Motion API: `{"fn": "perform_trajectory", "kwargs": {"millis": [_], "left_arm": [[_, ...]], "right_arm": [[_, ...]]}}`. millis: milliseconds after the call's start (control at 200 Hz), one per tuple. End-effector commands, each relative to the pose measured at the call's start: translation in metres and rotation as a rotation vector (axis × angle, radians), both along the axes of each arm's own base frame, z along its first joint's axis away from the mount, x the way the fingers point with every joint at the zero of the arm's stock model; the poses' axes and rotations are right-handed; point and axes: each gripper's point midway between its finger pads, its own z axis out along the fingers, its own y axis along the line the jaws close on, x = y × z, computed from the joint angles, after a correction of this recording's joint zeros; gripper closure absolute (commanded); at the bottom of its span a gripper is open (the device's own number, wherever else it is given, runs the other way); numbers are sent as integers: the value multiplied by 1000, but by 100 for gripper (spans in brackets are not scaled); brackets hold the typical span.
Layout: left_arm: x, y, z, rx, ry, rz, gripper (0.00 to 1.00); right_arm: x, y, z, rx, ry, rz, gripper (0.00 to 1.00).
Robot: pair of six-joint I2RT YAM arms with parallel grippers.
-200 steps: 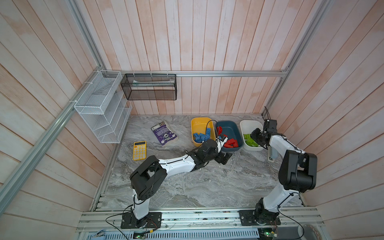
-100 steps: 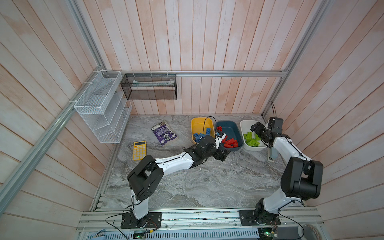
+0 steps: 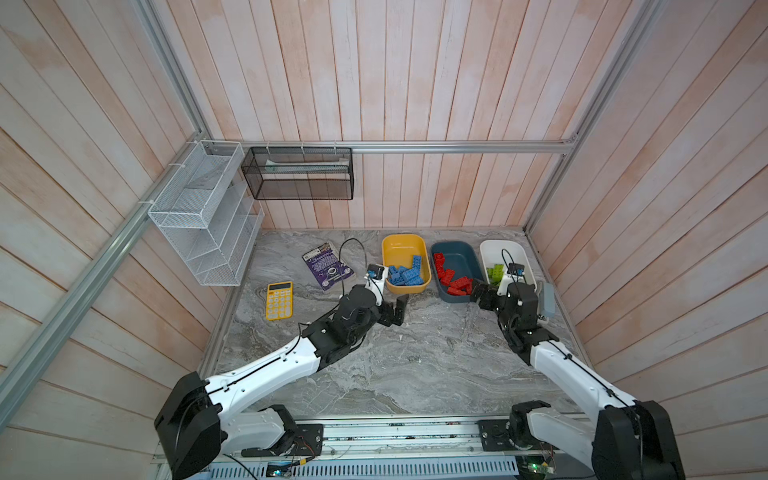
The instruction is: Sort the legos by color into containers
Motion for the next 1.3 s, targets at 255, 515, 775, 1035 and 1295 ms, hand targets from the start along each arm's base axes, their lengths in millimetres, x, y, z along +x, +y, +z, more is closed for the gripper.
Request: {"fn": "perform_trajectory", "kwargs": {"millis": [255,515,775,1035,1295], "left_arm": [[22,203,-90,-2,184,673,0],[75,253,-98,106,160,735,0],[126,265,-109,329,10,594,0],[113,271,-108,183,-120,542,0],[85,267,-103,155,-250,566,0]], "right_arm": [[-2,-50,-5,-262,-180,-215,0],[-11,-72,-18,-151,-242,-274,1],[-24,-89,-10,-193,-349,-349,1],[-3,-59,-25,-247,-320,-160,1],[17,-53,-37,-238,-241,-85,0]]}}
